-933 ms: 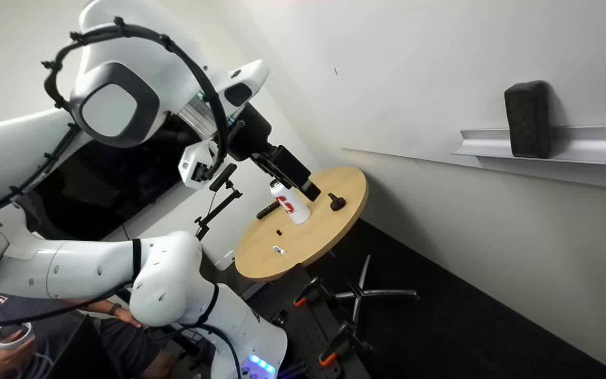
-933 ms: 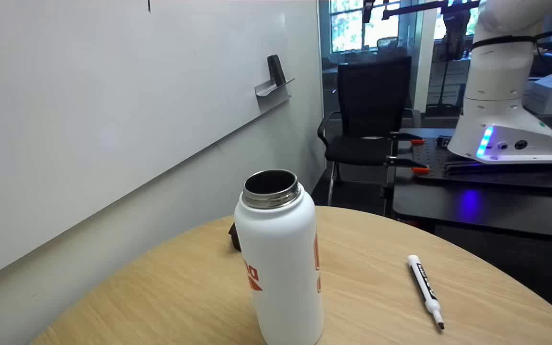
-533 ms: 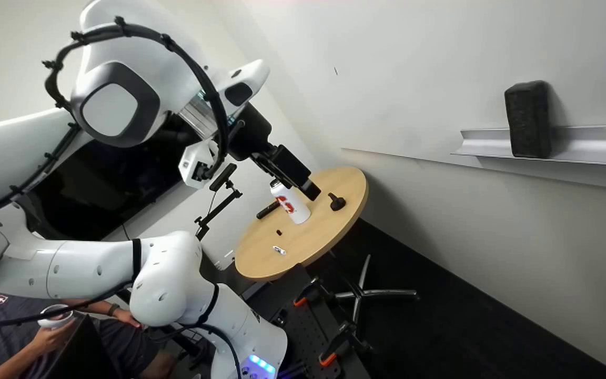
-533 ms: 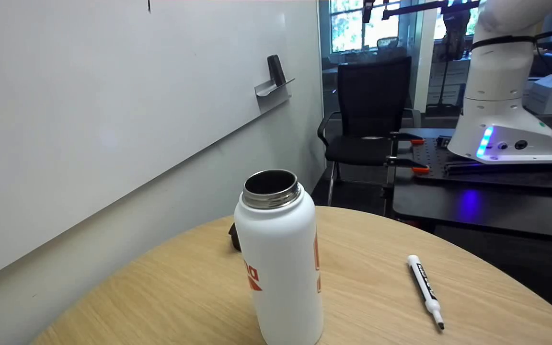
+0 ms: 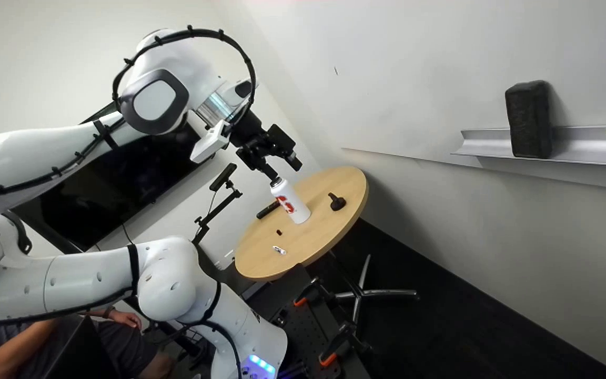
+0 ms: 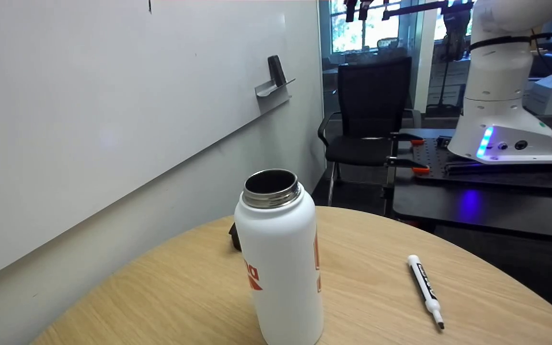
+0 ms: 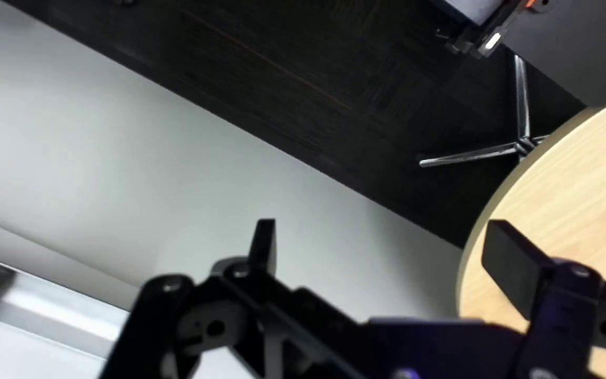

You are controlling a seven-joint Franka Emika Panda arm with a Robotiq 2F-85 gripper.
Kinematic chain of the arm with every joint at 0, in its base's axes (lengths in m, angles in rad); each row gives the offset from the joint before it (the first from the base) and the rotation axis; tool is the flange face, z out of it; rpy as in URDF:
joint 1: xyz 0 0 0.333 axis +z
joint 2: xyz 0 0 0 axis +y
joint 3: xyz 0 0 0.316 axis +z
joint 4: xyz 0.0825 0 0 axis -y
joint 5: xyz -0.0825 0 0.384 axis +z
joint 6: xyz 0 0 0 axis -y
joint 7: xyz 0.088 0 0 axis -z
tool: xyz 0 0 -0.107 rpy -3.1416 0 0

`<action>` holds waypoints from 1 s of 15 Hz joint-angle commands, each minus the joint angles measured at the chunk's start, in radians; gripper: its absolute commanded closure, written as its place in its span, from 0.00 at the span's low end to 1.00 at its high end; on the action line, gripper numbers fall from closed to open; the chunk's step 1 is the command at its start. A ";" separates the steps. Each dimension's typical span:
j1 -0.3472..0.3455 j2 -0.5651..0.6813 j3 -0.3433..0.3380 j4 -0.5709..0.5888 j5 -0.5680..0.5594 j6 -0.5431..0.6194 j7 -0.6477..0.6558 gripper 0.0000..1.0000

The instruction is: Scribble on the whiteboard with the black marker

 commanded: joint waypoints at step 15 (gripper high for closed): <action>0.382 -0.040 0.187 -0.040 0.088 -0.058 -0.133 0.00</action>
